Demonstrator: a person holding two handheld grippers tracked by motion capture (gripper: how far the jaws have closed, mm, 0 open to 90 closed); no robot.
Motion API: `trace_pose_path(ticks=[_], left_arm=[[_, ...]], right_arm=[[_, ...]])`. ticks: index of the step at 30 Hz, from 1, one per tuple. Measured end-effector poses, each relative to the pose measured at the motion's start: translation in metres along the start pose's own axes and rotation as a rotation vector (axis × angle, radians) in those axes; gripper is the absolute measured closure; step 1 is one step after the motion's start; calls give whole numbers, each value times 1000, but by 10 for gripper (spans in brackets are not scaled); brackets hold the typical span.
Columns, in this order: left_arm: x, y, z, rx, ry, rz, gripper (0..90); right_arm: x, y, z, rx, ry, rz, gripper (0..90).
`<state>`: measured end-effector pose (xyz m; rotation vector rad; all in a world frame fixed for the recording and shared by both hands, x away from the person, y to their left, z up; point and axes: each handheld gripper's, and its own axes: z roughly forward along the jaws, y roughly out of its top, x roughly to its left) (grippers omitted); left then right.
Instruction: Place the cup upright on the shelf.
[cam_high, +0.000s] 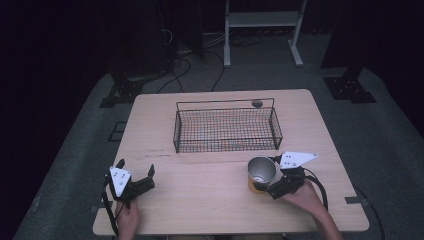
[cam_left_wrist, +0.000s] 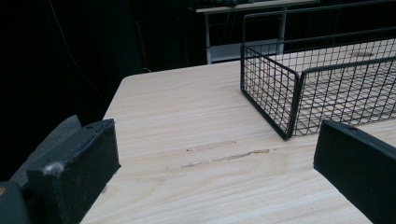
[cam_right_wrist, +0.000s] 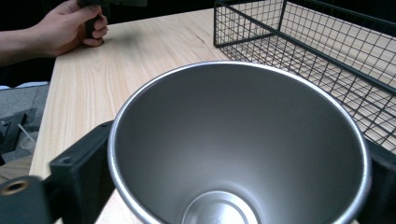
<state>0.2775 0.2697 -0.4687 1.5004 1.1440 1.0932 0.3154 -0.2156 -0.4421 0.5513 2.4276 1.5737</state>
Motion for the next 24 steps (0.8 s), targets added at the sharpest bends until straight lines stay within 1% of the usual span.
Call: trace_pose_path(ticks=[3, 6, 7, 13, 15, 19, 20, 24], left_arm=[[0, 0, 0, 0, 0, 0, 0], [0, 0, 0, 0, 0, 0, 0], [0, 0, 0, 0, 1, 0, 0], [0, 0, 0, 0, 1, 0, 0], [0, 0, 0, 0, 1, 0, 0], [0, 0, 0, 0, 1, -1, 0], [0, 0, 0, 0, 1, -2, 0], [0, 0, 0, 0, 1, -2, 0]], right_arm=[[-2, -1, 0, 2, 1, 10, 77], [-3, -1, 0, 11, 1, 8, 83], [-3, -1, 0, 11, 8, 6, 115], [-4, -1, -1, 13, 4, 9, 121], [-6, -1, -2, 9, 5, 22, 124], [-8, -1, -3, 6, 7, 33, 124], [-9, 0, -4, 8, 13, 40, 125], [-10, 3, -6, 9, 11, 38, 126]])
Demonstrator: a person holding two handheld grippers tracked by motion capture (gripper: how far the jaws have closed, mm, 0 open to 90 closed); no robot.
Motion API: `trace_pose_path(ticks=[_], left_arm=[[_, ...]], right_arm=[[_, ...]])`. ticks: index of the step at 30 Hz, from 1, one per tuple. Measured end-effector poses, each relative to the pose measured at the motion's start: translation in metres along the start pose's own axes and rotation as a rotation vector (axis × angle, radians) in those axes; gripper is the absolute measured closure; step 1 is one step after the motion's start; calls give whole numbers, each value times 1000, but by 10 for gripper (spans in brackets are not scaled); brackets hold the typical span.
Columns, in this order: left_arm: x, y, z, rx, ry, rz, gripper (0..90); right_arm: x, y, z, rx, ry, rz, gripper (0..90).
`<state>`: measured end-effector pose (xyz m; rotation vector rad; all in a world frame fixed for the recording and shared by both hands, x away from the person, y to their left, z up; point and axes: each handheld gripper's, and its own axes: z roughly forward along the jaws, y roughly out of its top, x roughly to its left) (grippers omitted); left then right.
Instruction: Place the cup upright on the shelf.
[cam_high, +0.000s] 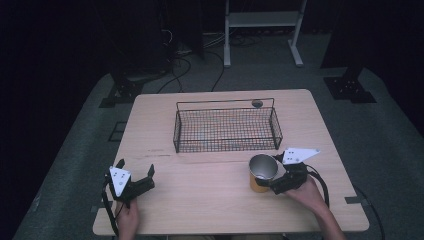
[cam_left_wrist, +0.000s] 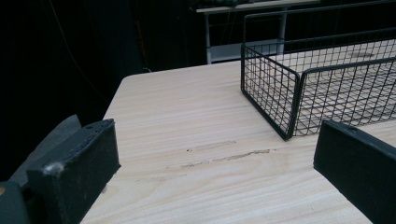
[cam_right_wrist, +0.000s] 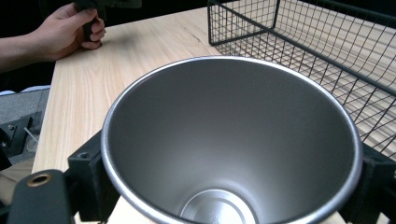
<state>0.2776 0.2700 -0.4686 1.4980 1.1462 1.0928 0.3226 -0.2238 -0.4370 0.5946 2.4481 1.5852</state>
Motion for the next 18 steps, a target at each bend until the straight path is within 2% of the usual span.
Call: trace_pose_path(ticks=[18], left_arm=[[1, 0, 0, -1, -2, -5, 0]], right_arm=[[-10, 29, -5, -17, 28, 5, 127]])
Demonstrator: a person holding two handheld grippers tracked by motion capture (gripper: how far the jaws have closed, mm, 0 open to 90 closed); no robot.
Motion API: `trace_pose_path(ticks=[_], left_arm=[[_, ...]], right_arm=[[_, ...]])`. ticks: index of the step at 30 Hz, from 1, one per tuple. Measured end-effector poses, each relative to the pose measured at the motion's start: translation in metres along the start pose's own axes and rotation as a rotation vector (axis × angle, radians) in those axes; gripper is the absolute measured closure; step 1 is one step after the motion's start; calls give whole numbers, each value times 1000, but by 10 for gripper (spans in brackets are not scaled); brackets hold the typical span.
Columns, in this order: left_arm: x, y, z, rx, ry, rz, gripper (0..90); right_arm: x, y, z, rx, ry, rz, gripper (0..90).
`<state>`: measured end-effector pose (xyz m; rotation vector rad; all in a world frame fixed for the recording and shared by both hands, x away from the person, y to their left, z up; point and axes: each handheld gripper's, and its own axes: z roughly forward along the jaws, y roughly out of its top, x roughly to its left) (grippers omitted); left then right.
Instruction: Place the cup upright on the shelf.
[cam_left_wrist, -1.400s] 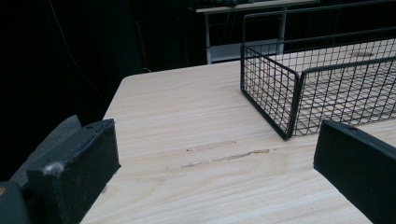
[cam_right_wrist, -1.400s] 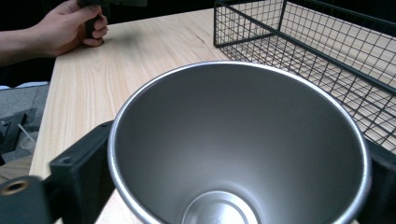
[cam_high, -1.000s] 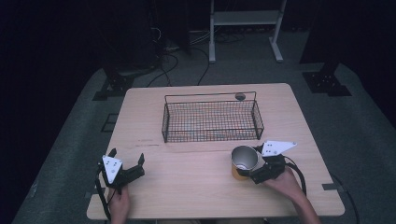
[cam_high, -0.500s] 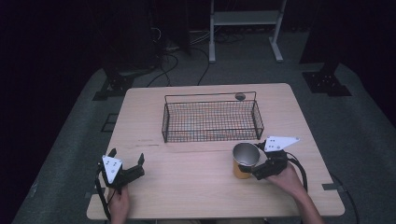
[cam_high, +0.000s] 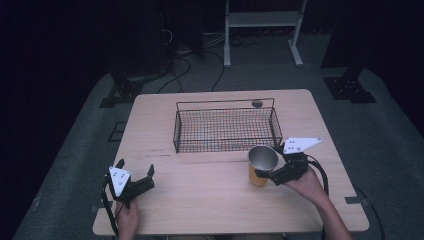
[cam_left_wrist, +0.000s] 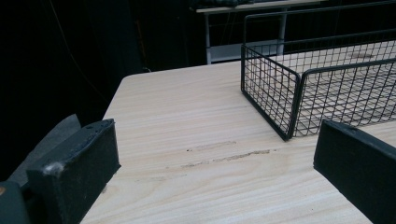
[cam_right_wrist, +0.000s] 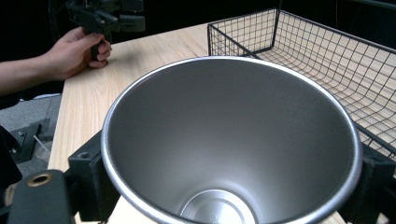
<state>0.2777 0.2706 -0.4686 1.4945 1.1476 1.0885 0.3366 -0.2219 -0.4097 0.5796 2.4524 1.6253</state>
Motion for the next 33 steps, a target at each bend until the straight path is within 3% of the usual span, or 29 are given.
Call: trace_pose_path(ticks=[16, 33], left_arm=[[0, 0, 0, 1, 0, -3, 0], [0, 0, 0, 0, 1, 0, 0]], right_arm=[[-16, 32, 2, -15, 33, 18, 127], [-33, 66, 1, -23, 29, 8, 127]])
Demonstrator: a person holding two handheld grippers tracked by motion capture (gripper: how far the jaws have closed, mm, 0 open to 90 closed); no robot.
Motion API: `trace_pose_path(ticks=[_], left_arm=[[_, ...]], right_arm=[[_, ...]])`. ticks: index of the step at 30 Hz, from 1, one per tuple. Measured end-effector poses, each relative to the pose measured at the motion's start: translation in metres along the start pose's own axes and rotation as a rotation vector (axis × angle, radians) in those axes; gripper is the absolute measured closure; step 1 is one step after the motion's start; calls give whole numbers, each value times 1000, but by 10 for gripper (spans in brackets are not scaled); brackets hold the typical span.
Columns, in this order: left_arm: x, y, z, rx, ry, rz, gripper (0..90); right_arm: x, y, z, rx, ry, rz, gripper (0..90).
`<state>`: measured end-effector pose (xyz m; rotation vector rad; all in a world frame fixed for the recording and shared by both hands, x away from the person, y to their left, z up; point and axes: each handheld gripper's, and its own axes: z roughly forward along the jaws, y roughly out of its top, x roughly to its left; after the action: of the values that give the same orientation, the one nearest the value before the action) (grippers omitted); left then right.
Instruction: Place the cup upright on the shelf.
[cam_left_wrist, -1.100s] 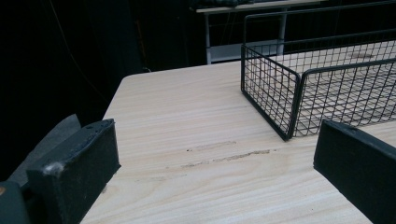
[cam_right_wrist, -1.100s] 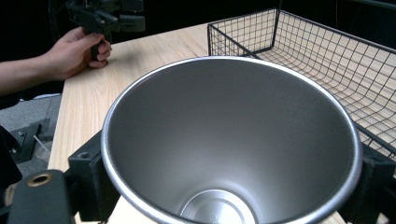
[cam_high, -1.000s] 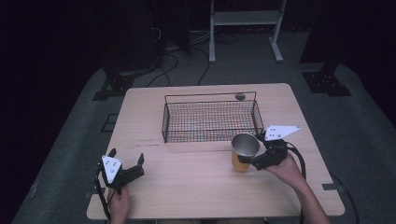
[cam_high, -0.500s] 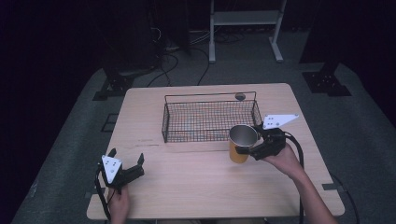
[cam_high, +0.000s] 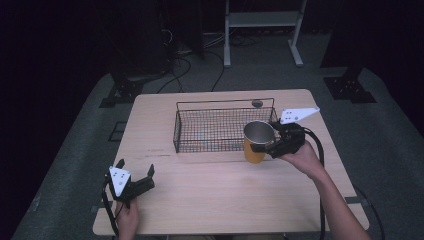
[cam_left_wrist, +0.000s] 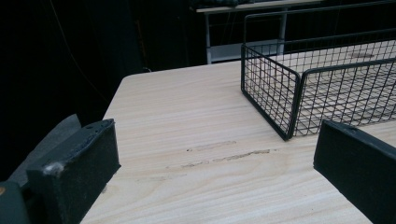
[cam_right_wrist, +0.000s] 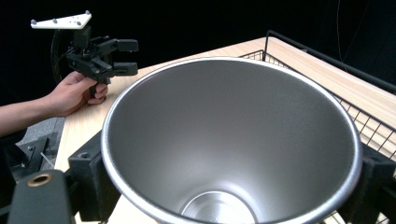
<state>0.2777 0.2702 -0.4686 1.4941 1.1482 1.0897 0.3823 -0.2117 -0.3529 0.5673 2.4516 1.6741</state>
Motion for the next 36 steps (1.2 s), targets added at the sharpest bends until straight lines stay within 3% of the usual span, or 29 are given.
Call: trace_pose_path(ticks=[16, 36], left_arm=[[0, 0, 0, 2, 0, 4, 0], [1, 0, 0, 2, -5, 0, 0]], right_arm=[[-25, 34, 12, -19, -6, 17, 127], [-46, 52, 30, 18, -24, 24, 127]])
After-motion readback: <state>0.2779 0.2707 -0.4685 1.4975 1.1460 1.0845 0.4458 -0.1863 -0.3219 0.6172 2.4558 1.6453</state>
